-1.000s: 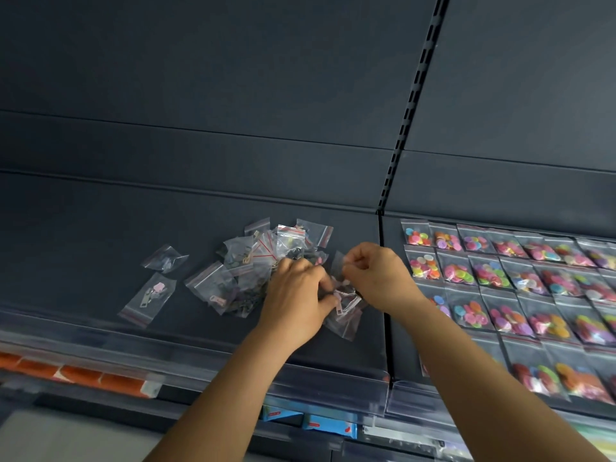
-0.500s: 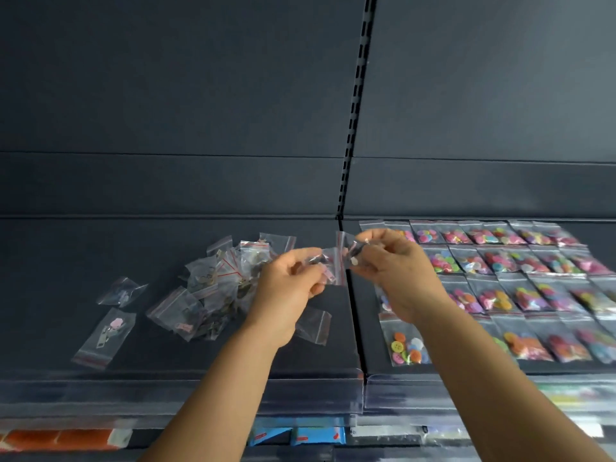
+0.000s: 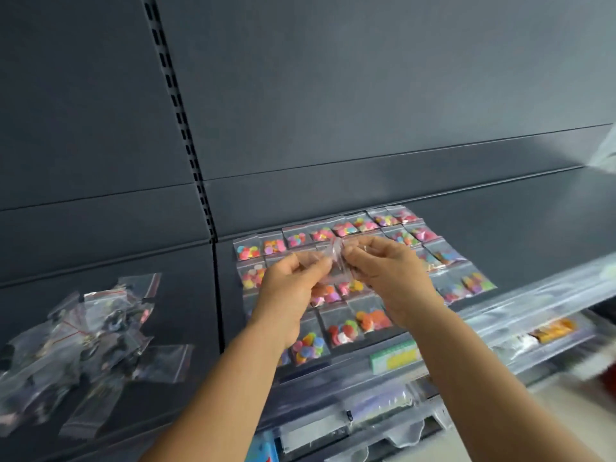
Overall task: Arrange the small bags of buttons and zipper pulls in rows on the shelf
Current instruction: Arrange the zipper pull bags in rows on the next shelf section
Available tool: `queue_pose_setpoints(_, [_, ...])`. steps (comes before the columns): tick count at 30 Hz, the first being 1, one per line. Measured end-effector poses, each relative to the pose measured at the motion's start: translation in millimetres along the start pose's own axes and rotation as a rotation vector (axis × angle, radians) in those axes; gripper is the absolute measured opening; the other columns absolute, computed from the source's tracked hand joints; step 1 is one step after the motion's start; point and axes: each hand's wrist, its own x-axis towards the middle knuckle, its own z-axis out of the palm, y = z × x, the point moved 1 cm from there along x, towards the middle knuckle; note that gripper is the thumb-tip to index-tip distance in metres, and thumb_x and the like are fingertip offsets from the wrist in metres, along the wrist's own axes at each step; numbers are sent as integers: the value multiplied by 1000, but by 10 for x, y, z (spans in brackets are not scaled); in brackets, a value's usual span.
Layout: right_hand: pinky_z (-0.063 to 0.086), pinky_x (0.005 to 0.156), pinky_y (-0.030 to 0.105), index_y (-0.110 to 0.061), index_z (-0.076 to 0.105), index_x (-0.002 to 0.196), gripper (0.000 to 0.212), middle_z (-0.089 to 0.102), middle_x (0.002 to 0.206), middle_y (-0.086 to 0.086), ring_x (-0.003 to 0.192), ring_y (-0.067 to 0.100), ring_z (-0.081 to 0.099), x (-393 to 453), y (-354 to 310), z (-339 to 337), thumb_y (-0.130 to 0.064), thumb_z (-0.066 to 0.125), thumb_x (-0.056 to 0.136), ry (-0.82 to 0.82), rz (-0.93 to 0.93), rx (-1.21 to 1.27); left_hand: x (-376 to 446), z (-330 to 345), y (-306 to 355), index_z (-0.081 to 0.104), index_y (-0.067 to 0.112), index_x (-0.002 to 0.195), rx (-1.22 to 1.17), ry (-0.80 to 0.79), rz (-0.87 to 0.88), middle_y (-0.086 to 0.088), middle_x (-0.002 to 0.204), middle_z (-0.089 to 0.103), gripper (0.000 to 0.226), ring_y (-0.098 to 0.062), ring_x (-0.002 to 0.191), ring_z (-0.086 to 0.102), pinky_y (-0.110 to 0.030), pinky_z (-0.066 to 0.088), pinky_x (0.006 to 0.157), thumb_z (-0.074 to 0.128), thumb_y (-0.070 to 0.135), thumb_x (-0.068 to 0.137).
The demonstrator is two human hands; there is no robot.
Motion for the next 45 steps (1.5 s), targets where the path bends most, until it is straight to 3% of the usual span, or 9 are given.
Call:
queue_pose_setpoints(4, [45,54,11,-15,71,73,10,70,68,-3,61,4,62,-15,-51,-739,-18,70,83,98,-1,-26,20,696,-52,72,17,86,36,-58,-15,-2,87,74,16,-17,81,64,-32,51,73,62,30,89])
queue_pose_setpoints(12, [54,52,22,-7,61,77,13,68,61,2,53,12,63,-25,-64,-2228,4,63,83,237,53,77,105,2108,-170,69,16,86,-22,-24,-26,6,69,68,3,-4,53,56,-21,50,57,67,19,86])
queue_pose_setpoints(16, [60,68,29,-1,62,89,11,68,77,10,69,21,67,2,-55,-2767,8,60,84,306,50,164,112,2760,-204,63,11,77,-174,-72,-73,-1,65,64,12,-10,54,57,-26,50,61,60,6,88])
queue_pose_setpoints(19, [59,65,26,-3,63,85,10,67,75,8,70,18,67,41,-58,-3071,7,60,84,345,50,184,152,3159,-236,61,10,80,-193,-100,-80,-4,70,65,12,-15,67,61,-26,54,62,56,2,88])
queue_pose_setpoints(22, [57,66,26,-8,62,80,15,66,72,4,69,16,67,121,-48,-3305,5,57,85,354,37,181,250,3448,-291,61,12,84,-117,-103,-42,-5,79,69,8,-17,74,65,-32,55,75,57,9,90])
queue_pose_setpoints(27, [54,82,40,-19,61,71,20,65,73,3,76,22,64,351,-9,-3622,-3,62,82,395,37,90,547,3866,-330,59,15,82,-73,-110,10,4,75,70,8,-9,67,61,-24,50,67,59,15,90])
queue_pose_setpoints(35, [50,72,31,-11,59,81,12,67,72,4,73,18,64,1042,-59,-3925,1,62,80,342,39,128,1254,4362,-302,59,11,88,-14,-94,90,9,68,70,5,-11,67,64,-22,51,61,58,15,87])
queue_pose_setpoints(40, [56,72,31,-9,68,87,19,72,77,7,72,18,67,1434,-87,-3973,-17,72,70,236,-35,167,1658,4513,-288,61,7,93,-14,-27,89,-5,86,70,14,-20,77,63,-37,53,72,58,19,86])
queue_pose_setpoints(45, [54,68,32,-22,73,72,11,74,74,3,67,14,66,1829,-7,-4046,-15,67,78,354,-14,67,1908,4551,-276,60,13,84,-107,-80,86,0,76,68,4,-13,66,58,-24,49,63,60,15,87])
